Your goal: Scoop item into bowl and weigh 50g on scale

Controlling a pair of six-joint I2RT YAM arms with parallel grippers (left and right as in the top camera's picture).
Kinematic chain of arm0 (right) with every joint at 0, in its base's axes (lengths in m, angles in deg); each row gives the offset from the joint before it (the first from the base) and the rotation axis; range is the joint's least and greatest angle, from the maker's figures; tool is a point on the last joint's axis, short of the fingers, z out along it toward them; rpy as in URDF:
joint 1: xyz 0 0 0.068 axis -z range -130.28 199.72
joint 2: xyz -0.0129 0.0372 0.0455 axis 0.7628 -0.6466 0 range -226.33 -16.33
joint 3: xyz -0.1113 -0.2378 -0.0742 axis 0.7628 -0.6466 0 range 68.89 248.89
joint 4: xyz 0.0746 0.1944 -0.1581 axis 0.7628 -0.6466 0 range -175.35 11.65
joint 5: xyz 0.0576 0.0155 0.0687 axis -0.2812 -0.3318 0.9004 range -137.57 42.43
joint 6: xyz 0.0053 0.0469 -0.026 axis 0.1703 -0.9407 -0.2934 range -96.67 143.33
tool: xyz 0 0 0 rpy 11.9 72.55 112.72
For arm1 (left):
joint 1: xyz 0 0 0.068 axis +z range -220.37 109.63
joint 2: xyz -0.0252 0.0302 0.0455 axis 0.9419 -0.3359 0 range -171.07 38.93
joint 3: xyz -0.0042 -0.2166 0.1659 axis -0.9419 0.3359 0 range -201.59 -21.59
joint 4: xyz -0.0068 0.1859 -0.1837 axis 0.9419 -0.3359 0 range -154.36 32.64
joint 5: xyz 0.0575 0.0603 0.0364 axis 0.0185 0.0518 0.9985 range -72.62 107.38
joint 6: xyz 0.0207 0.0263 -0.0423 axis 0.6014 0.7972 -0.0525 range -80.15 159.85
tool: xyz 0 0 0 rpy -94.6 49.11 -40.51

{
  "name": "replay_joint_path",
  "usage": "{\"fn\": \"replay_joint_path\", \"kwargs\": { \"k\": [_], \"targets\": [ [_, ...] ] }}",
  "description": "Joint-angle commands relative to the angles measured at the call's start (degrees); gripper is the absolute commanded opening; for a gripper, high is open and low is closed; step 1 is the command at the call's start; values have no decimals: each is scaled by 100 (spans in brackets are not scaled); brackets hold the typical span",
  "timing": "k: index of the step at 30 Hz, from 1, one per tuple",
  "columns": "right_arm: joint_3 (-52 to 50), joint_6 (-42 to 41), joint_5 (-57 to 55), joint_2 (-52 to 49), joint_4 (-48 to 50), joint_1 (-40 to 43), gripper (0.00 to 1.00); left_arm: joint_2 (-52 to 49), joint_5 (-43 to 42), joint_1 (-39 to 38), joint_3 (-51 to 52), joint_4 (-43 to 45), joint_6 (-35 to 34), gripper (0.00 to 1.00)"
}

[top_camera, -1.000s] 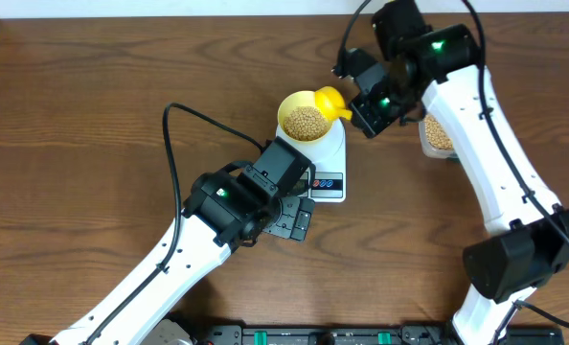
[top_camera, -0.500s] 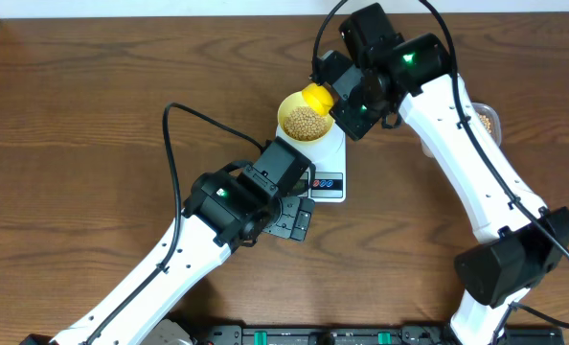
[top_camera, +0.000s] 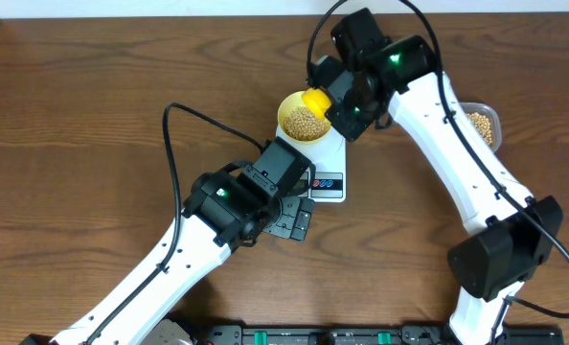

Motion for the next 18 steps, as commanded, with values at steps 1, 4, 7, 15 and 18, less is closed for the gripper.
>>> {"fn": "replay_joint_path", "kwargs": {
  "k": [1, 4, 7, 15, 18],
  "targets": [
    [-37, 68, -28, -144, 17, -85, 1, -31, 72, 15, -74, -13, 52, 97],
    [-70, 66, -28, -146, 50, -87, 1, -31, 72, 15, -74, -13, 50, 97],
    [-188, 63, -28, -146, 179, -90, 1, -31, 72, 15, -74, -13, 52, 97],
    [-527, 20, -175, -146, 444, -98, 1, -31, 70, 15, -74, -13, 52, 97],
    [-564, 17, -177, -146, 501, -98, 1, -31, 72, 15, -74, -13, 52, 97]
  ]
}}
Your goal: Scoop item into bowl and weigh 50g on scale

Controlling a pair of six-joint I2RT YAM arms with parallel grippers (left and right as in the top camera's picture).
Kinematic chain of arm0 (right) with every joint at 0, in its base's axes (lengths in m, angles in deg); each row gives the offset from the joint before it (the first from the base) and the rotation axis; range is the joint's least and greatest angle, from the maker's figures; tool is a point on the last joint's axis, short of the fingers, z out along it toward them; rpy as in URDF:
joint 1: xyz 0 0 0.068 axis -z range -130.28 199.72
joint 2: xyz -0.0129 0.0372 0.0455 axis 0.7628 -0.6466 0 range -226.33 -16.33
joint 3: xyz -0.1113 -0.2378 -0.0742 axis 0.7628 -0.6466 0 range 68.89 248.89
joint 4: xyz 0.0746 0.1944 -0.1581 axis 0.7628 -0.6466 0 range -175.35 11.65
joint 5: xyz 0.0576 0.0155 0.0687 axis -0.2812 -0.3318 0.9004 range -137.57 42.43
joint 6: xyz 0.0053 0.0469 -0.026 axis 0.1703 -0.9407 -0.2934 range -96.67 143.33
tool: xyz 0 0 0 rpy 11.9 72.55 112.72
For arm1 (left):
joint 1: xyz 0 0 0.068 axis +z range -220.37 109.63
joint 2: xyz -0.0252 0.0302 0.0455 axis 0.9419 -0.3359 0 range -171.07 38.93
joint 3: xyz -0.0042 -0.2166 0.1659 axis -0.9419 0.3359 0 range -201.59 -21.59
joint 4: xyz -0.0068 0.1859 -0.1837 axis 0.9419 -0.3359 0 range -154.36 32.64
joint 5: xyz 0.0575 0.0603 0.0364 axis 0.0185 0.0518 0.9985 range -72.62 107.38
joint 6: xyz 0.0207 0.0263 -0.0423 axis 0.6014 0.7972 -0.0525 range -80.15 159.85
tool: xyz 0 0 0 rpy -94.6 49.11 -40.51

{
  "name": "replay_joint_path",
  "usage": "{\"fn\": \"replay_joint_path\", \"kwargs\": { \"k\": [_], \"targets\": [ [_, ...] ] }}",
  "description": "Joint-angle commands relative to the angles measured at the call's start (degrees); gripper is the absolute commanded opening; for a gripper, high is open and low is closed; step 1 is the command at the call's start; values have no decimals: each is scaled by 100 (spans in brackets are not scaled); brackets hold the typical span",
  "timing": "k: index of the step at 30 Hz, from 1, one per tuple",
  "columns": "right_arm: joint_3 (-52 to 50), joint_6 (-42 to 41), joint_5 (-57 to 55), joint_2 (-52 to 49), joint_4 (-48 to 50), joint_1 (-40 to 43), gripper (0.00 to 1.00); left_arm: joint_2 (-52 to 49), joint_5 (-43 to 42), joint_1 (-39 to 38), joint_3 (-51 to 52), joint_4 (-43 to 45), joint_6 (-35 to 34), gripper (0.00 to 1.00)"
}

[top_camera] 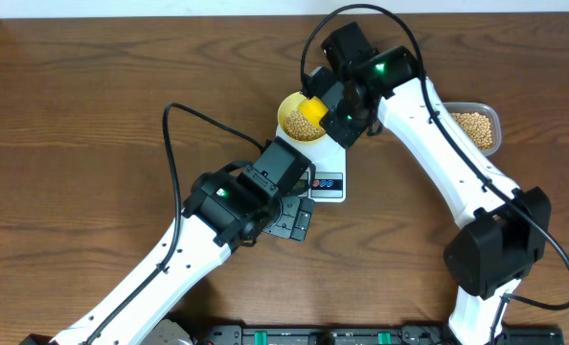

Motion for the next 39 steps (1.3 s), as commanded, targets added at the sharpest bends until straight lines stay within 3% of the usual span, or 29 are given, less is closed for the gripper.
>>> {"fn": "replay_joint_path", "kwargs": {
  "k": [1, 39],
  "targets": [
    [-46, 20, -76, -52, 59, -28, 1, -31, 72, 15, -74, -15, 52, 97],
    [-531, -44, -354, -57, 822, -81, 1, -31, 70, 15, -74, -15, 52, 97]
  ]
}}
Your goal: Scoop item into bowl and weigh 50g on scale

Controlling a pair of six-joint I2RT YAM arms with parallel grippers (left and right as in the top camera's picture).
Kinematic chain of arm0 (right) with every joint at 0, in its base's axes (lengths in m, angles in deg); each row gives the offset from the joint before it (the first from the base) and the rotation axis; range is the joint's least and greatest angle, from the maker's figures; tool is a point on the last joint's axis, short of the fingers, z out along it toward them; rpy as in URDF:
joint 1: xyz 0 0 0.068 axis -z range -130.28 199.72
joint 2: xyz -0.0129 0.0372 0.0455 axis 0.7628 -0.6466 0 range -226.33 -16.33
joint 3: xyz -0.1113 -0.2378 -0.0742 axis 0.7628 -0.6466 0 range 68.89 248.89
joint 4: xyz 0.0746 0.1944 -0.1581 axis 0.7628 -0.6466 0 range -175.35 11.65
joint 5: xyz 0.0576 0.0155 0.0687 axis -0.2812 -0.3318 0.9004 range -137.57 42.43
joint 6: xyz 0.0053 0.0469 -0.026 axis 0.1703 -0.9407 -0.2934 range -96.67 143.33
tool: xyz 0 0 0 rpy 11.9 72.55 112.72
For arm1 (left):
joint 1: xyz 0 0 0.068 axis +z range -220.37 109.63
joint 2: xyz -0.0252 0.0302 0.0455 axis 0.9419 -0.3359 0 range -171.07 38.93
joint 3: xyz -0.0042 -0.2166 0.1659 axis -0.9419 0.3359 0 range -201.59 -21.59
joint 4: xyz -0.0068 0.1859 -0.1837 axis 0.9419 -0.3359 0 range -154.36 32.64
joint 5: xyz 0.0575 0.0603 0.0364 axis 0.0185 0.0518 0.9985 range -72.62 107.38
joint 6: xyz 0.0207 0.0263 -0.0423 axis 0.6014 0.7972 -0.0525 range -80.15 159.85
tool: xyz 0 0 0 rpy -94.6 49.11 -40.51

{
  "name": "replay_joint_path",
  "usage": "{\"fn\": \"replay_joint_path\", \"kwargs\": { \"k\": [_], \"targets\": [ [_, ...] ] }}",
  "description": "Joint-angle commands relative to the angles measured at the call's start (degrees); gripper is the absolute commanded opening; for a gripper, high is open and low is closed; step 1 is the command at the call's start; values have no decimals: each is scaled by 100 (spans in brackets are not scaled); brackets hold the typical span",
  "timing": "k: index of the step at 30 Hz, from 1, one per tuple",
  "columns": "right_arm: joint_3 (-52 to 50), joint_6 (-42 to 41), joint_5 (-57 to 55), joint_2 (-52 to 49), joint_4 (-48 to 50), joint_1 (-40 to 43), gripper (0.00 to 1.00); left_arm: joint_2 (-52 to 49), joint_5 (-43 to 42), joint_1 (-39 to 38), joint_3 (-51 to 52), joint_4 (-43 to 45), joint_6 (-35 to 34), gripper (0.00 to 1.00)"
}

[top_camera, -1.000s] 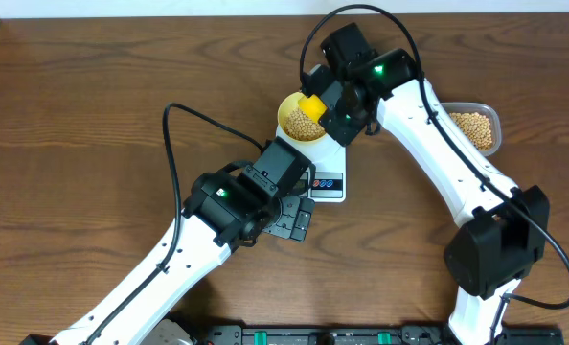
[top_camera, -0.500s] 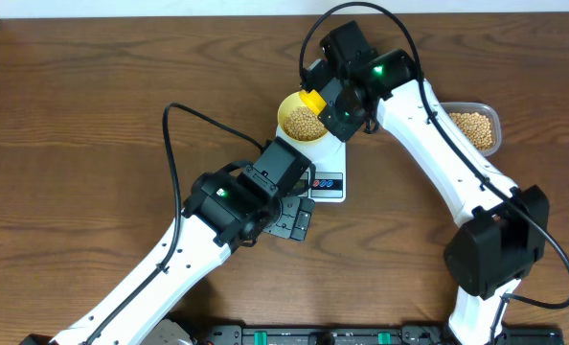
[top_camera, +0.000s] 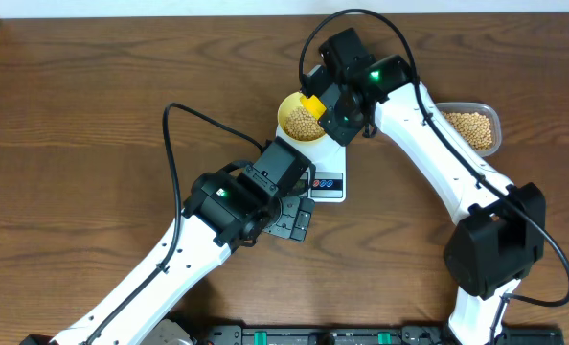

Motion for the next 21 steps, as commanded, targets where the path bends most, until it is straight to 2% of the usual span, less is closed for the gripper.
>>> {"fn": "replay_joint_path", "kwargs": {
  "k": [1, 21],
  "targets": [
    [-87, -37, -24, -57, 37, -76, 1, -31, 72, 15, -74, -13, 52, 97],
    [-160, -37, -26, -212, 133, -125, 1, -31, 70, 15, -74, -13, 52, 97]
  ]
}}
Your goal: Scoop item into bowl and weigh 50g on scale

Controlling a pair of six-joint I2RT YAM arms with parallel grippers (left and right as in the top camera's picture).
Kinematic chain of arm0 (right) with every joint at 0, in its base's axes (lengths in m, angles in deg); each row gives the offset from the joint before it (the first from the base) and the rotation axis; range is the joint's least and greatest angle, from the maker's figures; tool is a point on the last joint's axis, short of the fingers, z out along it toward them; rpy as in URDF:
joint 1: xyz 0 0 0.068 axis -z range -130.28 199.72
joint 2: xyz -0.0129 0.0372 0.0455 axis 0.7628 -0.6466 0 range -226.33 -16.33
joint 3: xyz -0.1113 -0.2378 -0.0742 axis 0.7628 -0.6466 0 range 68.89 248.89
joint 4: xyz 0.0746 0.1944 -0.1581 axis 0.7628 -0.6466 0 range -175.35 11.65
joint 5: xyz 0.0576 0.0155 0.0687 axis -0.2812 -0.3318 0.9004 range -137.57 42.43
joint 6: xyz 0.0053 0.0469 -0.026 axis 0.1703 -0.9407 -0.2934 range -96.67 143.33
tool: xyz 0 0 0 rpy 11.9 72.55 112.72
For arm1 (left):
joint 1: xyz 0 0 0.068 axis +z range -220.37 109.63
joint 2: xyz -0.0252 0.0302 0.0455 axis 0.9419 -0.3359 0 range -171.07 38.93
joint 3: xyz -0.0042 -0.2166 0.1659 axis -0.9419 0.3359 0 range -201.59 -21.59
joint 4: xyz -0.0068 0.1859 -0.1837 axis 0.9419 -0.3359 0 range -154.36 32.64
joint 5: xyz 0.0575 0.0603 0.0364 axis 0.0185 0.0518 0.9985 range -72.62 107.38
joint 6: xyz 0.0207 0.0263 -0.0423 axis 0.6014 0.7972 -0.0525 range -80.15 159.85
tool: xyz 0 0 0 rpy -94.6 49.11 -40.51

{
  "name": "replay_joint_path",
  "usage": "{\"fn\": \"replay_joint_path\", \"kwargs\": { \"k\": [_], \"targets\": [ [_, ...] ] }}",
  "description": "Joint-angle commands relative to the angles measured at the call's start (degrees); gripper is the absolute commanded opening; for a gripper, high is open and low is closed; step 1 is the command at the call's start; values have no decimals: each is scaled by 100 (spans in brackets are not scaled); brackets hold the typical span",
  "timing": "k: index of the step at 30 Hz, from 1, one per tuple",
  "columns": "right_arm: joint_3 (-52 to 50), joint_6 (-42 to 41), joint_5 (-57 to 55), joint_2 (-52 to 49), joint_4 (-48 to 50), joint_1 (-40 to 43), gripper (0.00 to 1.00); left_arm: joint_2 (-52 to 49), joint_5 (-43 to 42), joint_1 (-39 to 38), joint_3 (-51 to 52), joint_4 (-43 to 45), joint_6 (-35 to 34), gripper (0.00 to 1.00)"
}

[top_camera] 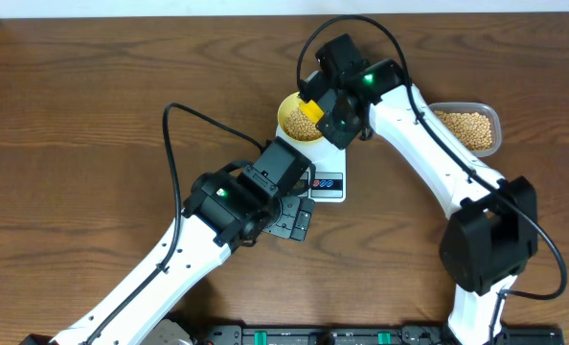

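Note:
A yellow bowl (292, 126) holding tan beans stands on the white scale (329, 180) at mid-table. My right gripper (315, 100) is shut on a yellow scoop (309, 106) that dips over the bowl's right rim, above the beans. My left gripper (291, 218) rests on the table just left of the scale's front end; its dark fingers show but their gap does not.
A clear tray of beans (468, 128) lies at the right, behind the right arm. Cables loop from both arms over the wooden table (74, 144). A dark rail runs along the table's front edge.
My right gripper has shifted slightly left with the scoop, which now sits a little further over the beans. The left arm has not moved.
The right gripper held the scoop at the bowl's right rim, hiding most of the tray. It then moved left over the bowl in steps, uncovering the tray of beans. The scoop is now over the beans in the bowl. The left arm stayed still throughout.

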Motion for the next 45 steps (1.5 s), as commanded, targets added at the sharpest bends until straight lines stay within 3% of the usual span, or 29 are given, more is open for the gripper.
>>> {"fn": "replay_joint_path", "kwargs": {
  "k": [1, 45],
  "targets": [
    [-37, -37, -11, -59, 20, -92, 1, -31, 70, 15, -74, -15, 50, 96],
    [-352, -256, 376, -72, 26, -149, 1, -31, 70, 15, -74, -15, 50, 97]
  ]
}}
